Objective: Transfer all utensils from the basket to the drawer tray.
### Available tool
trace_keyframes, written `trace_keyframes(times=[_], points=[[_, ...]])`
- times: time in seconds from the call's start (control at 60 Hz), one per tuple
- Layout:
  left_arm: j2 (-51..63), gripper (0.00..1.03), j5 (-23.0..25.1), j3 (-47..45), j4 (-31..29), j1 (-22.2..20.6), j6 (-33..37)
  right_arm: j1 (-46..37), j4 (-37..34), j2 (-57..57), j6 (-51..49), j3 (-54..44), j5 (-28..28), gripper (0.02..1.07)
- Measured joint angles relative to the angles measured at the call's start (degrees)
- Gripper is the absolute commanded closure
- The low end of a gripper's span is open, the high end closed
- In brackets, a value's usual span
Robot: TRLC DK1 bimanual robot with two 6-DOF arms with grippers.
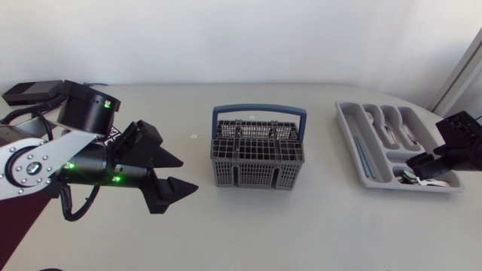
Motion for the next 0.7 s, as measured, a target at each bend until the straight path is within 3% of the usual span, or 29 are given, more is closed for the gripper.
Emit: trace_keyframes(times=[0.467, 0.7], points=[[5.2, 0.11, -2.34, 1.66, 2.67, 0.0, -3.3, 25.83, -1.68, -8.96, 16.15, -4.17, -2.95, 0.09], [6.23, 0.11, -3.45, 1.66, 3.72, 0.7, -4.66, 32.5, 0.96, -7.93, 21.88, -5.57, -3.17, 0.09]])
